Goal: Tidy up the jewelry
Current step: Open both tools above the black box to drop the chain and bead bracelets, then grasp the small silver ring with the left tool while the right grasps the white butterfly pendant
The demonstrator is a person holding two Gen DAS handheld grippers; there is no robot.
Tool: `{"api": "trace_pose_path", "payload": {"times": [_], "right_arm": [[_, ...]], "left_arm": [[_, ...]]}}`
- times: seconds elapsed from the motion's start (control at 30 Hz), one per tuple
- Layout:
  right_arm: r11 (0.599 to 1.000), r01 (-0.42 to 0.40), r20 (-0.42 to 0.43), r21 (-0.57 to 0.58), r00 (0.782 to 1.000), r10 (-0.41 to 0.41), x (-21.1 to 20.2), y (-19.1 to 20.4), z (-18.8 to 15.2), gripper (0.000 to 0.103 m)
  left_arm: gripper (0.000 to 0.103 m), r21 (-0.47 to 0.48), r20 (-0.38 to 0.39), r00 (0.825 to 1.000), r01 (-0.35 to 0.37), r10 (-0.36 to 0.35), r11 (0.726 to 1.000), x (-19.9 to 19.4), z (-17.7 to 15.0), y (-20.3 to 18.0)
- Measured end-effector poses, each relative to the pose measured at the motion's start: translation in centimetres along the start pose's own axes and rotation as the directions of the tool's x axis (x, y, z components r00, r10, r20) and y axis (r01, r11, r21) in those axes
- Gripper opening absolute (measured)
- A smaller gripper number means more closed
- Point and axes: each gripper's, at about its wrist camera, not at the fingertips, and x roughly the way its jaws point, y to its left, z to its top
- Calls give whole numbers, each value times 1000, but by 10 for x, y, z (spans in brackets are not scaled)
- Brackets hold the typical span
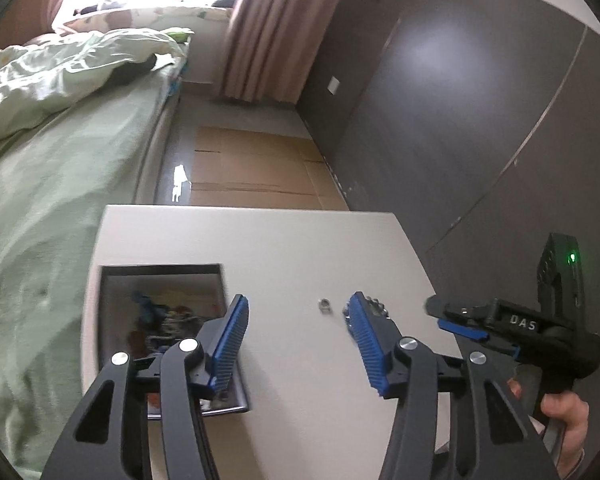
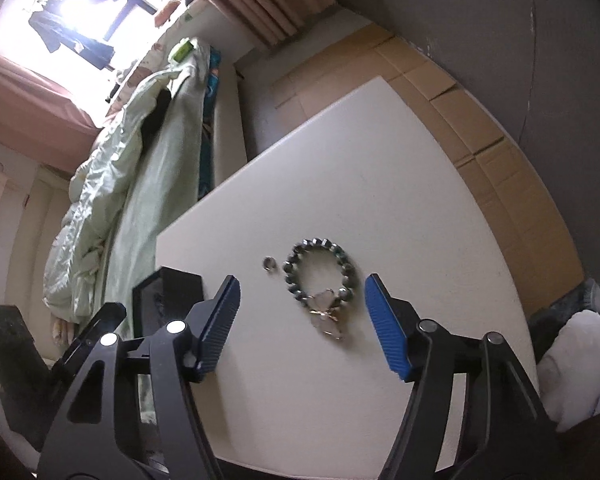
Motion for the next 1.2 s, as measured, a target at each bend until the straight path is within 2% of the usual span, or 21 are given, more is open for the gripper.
{"api": "trace_pose_path", "payload": {"times": [0.27,0.37,0.43,0.47,0.53,0.6,0.83,0.97,1.2], "right_arm": [[998,52,-76,-44,996,-55,34,-2,-3,54],[996,69,-109,-54,991,-74,50,-3,-4,49],[996,70,-130,-48,989,-75,58,-4,-4,34],[996,72,-138,-49,987,-79,60,-4,-3,31],[995,81,-142,-60,986,-89,63,-4,-4,15],[996,68,-145,-52,987,-75,63,-6,-4,9],[999,43,-99,-30,994,-46,45,-9,-1,5],[999,32,-73,-23,997,-34,37,-11,3,5],[1000,18,-20,4,1000,-18,26,-17,12,5]], "left_arm": [[35,16,-85,996,9,-8,1000,46,-6,-17],[35,7,-98,995,14,-13,1000,58,-7,-16],[34,0,-113,994,14,-14,1000,66,-8,-14],[34,-1,-116,993,20,-20,1000,70,-8,-13],[34,1,-121,992,18,-17,1000,76,-8,-13],[34,-3,-127,992,21,-21,1000,82,-6,-13],[32,-11,-153,988,22,-24,1000,105,-9,-12],[32,19,-156,988,20,-17,1000,113,-7,-20],[32,91,-170,984,-34,49,995,132,-11,-31]]}}
